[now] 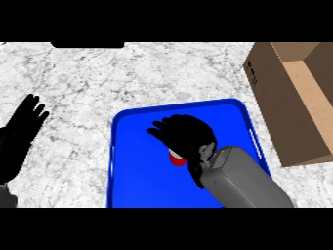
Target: Pick the can from the tray and place it in the cardboard box
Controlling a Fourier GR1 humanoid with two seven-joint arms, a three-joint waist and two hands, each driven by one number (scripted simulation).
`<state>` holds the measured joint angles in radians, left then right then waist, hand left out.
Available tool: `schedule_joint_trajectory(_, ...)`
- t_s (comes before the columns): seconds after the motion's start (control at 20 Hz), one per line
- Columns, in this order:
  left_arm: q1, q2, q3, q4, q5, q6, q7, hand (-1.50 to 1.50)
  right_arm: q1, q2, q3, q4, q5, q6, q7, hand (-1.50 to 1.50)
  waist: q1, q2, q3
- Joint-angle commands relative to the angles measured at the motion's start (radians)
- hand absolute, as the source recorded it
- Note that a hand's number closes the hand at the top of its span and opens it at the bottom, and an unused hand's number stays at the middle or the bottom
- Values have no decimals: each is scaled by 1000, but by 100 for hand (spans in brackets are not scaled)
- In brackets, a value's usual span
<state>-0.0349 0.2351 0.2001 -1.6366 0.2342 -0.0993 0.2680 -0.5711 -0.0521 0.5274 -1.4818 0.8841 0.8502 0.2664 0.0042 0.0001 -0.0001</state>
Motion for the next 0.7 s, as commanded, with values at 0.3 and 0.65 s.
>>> schedule_joint_trajectory(0.3,43,-9,22,6,-14,-38,-51,0,35,49,5,22,90,-37,-25,-150,0,-1,0)
schedule_joint_trajectory(0.65,-21,3,31,5,-6,-24,12,0,-10,49,2,179,135,-205,-205,150,6,1,0)
